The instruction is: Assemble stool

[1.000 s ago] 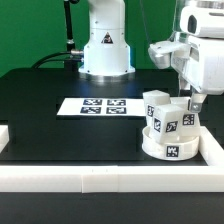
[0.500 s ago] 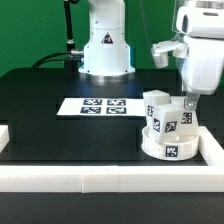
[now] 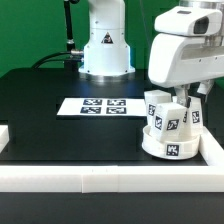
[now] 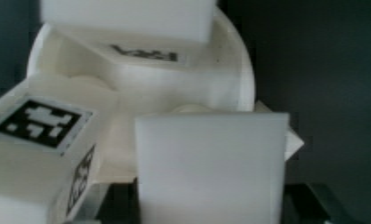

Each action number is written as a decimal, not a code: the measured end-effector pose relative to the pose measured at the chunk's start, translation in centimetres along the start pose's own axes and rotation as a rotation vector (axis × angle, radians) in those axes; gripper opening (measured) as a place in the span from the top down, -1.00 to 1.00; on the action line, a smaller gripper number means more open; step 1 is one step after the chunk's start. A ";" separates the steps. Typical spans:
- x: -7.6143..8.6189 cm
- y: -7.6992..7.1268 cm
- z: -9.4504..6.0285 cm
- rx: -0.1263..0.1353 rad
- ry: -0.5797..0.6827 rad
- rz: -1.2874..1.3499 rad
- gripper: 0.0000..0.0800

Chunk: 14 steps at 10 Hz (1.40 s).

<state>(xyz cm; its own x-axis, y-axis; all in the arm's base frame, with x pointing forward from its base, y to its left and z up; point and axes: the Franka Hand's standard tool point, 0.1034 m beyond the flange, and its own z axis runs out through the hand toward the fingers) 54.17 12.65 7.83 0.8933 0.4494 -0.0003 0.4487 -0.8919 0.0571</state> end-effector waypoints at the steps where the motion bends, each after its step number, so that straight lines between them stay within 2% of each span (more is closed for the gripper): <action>1: 0.1 -0.1 0.0 0.003 0.005 0.169 0.16; 4: 0.2 -0.2 0.0 0.006 0.046 0.498 0.16; 7: 0.1 0.1 0.0 0.024 0.043 0.792 0.16; 9: 0.0 0.5 0.1 0.072 0.027 1.074 0.16; 11: 0.1 0.2 0.1 0.083 0.014 1.406 0.16; 14: 0.2 -0.1 0.0 0.125 -0.015 1.781 0.16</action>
Offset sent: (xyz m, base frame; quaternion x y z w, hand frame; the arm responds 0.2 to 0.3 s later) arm 0.0000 0.0000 0.0000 0.0000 0.0000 0.2667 0.9638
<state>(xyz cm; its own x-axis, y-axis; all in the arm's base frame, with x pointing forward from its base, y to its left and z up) 54.29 12.86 7.78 0.2543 -0.9664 -0.0370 -0.9653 -0.2514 -0.0703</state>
